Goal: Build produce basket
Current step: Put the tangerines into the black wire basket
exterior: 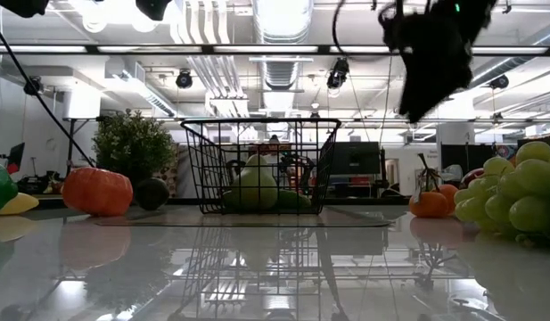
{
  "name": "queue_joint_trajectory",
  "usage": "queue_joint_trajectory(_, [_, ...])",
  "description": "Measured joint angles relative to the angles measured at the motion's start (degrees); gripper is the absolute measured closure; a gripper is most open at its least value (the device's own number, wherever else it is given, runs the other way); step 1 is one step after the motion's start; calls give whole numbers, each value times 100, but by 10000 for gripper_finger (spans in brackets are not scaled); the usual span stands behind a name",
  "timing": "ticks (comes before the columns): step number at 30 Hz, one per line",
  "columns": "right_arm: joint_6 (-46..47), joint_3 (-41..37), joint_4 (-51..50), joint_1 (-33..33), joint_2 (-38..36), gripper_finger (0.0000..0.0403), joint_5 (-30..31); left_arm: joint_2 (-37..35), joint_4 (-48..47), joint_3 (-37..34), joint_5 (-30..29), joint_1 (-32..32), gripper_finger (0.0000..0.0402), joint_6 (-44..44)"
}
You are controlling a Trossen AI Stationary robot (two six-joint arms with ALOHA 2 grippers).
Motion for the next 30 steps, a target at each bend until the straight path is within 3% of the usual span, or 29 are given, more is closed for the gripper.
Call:
queue_joint_trajectory(8, [257, -757, 416, 0, 0, 158, 737, -2, -3, -1, 0, 0, 189, 2])
queue_joint_trajectory(19, [152, -1340, 1261, 13, 5, 169, 728, -2, -23, -14, -2, 0, 189, 4])
queue_joint_trajectory(23, [152, -1422, 1274, 15, 6, 217, 724, -2, -23, -14, 0, 0, 189, 4])
queue_joint_trajectory(30, [107, -1433, 1339, 16, 7, 353, 672, -2, -23, -14, -1, 0, 189, 4])
